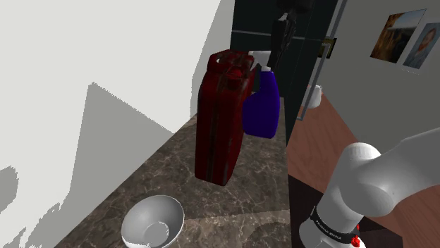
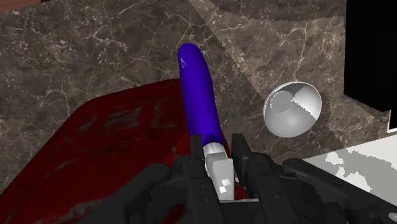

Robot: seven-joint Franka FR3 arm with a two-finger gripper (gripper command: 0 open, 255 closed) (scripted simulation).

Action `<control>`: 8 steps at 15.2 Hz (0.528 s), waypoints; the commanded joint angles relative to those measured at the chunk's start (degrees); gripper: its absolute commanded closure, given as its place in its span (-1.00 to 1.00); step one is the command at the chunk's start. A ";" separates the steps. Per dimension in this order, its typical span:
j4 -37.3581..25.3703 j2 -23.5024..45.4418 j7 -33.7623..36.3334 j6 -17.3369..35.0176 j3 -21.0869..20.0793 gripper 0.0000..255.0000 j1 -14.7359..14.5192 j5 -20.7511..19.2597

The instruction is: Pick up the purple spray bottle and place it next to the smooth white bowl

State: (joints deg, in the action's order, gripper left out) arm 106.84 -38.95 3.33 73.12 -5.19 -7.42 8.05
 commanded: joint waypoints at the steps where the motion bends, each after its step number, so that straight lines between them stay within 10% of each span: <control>1: -1.41 0.44 3.00 -0.59 -2.45 1.00 -0.35 1.39; 8: -8.39 3.53 13.53 -2.68 -11.13 1.00 -1.17 5.57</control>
State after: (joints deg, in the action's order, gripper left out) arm 99.02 -35.69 15.19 70.38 -14.95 -8.48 12.99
